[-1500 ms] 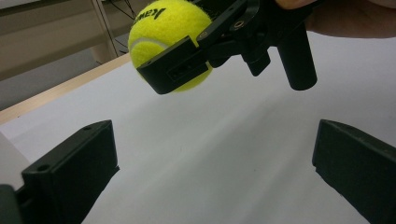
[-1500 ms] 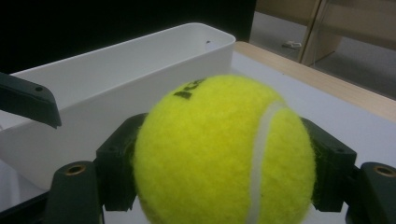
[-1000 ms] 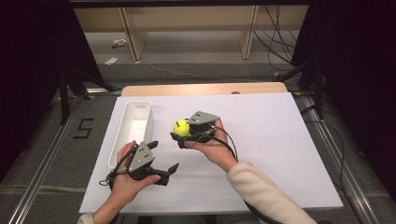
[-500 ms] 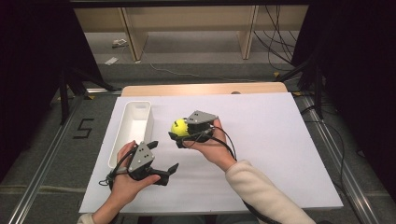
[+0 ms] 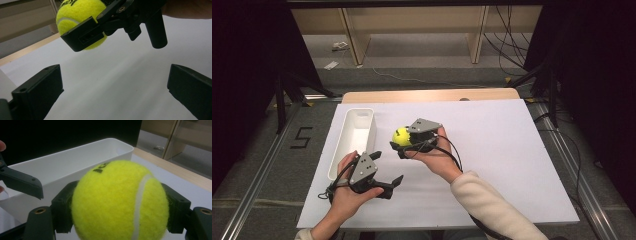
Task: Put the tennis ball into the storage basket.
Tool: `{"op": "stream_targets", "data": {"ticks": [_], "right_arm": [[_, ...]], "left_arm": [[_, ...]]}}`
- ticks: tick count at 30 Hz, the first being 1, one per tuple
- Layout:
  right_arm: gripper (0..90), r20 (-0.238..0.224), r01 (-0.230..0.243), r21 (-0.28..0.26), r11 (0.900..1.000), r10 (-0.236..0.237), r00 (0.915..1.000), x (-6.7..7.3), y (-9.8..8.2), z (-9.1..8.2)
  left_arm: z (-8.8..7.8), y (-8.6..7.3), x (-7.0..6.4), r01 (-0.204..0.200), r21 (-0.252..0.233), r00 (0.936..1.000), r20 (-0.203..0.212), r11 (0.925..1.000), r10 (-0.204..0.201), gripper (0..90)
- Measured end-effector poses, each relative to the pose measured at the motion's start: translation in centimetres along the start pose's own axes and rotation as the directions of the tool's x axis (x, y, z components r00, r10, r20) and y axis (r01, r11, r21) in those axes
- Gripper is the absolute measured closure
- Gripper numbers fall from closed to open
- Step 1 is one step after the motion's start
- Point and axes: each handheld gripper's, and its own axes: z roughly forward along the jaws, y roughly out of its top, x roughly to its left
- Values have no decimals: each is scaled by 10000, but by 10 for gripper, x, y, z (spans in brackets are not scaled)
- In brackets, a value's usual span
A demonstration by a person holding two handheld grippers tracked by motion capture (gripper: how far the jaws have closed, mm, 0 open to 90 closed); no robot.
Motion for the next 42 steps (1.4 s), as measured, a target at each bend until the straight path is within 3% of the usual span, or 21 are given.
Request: {"op": "stream_targets", "data": {"ticks": [33,42], "right_arm": [[275,-114,136,-137,9998,-137,9998,5,11,9],[275,-245,125,-56,9999,-126,9996,6,12,11]], "left_arm": [[-1,0,0,22,-43,10000,5,10000,-22,0],[-1,1,1,-197,-138,9998,-51,9997,197,0]]}}
